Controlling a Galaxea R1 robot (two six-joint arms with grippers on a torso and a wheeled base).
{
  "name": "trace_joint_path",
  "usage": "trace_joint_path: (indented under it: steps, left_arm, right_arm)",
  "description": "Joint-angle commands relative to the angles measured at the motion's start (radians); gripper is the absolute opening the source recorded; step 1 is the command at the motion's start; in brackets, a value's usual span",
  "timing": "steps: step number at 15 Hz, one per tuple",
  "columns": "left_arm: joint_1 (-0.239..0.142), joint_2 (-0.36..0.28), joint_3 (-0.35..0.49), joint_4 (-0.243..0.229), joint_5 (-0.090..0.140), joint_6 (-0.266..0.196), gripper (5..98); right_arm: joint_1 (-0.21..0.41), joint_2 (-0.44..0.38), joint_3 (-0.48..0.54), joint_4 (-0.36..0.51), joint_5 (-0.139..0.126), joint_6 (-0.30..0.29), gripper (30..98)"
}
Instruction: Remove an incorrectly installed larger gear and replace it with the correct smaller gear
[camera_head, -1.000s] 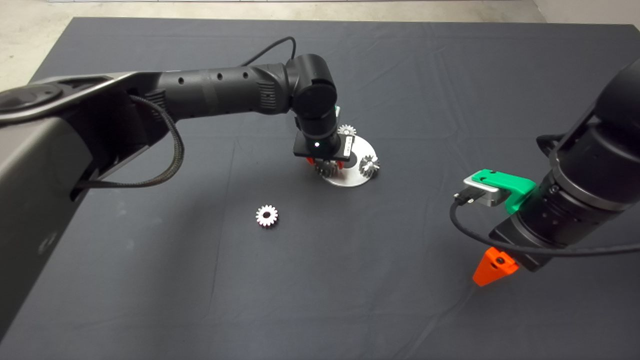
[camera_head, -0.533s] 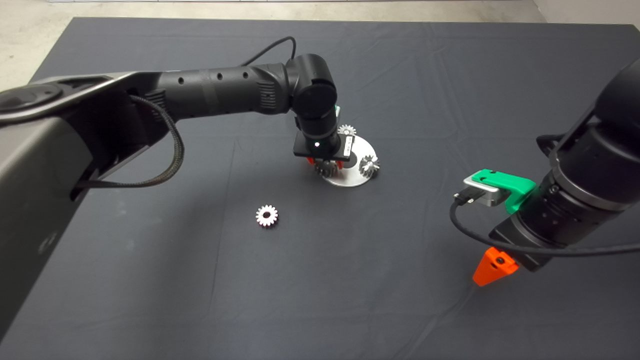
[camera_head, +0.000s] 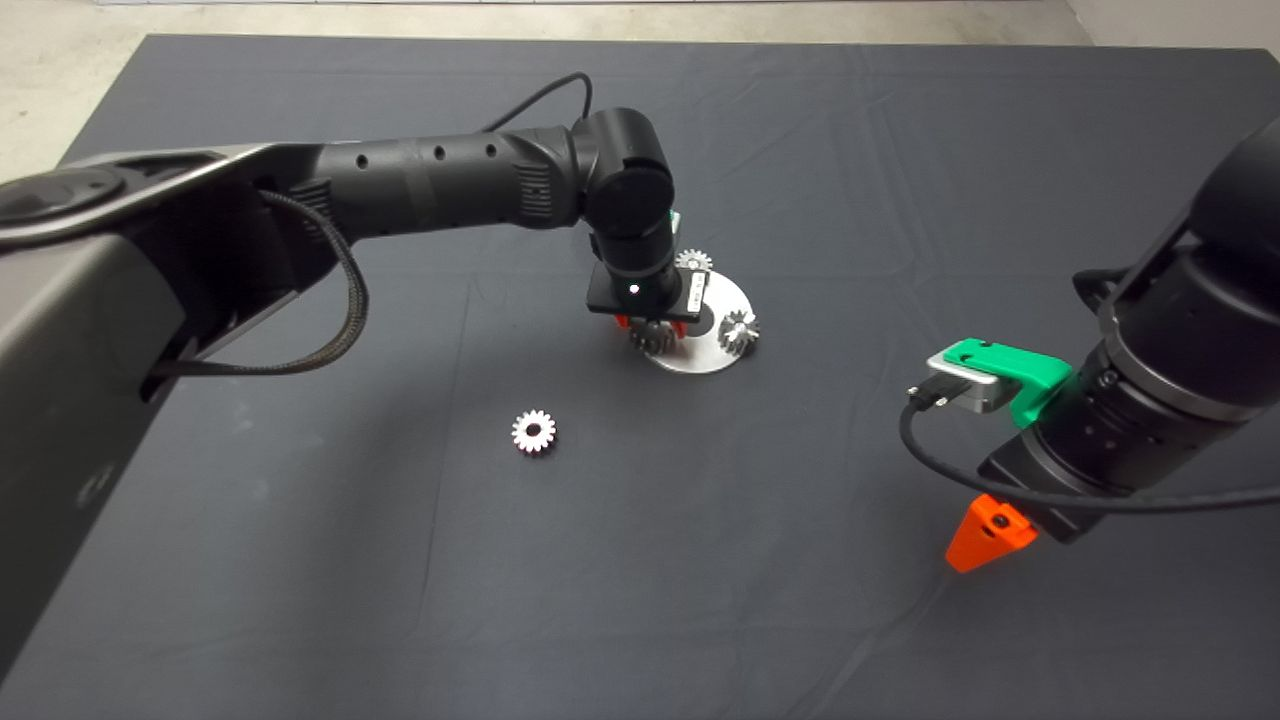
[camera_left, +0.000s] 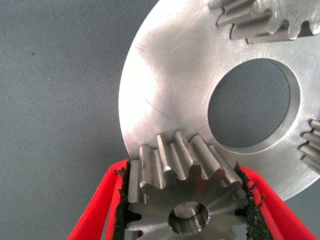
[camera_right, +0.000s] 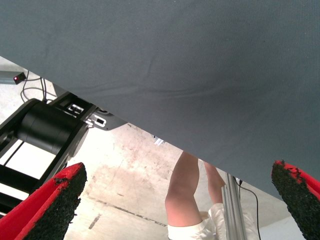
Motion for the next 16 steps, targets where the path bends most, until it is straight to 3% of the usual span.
trace_joint_path:
  steps: [1, 8, 16]
  left_arm:
    - [-0.024, 0.002, -0.011, 0.008, 0.016, 0.000, 44.7]
    - [-0.038, 0.002, -0.009, 0.002, 0.017, -0.003, 44.4]
    - [-0.116, 0.002, -0.005, -0.026, 0.017, -0.015, 44.1]
  right_arm:
    - [0.028, -0.001, 0.004, 0.010, -0.105, -0.002, 97.7]
    - [0.028, -0.003, 0.006, 0.010, -0.105, -0.002, 97.7]
    - [0.028, -0.003, 0.006, 0.010, -0.105, -0.003, 97.7]
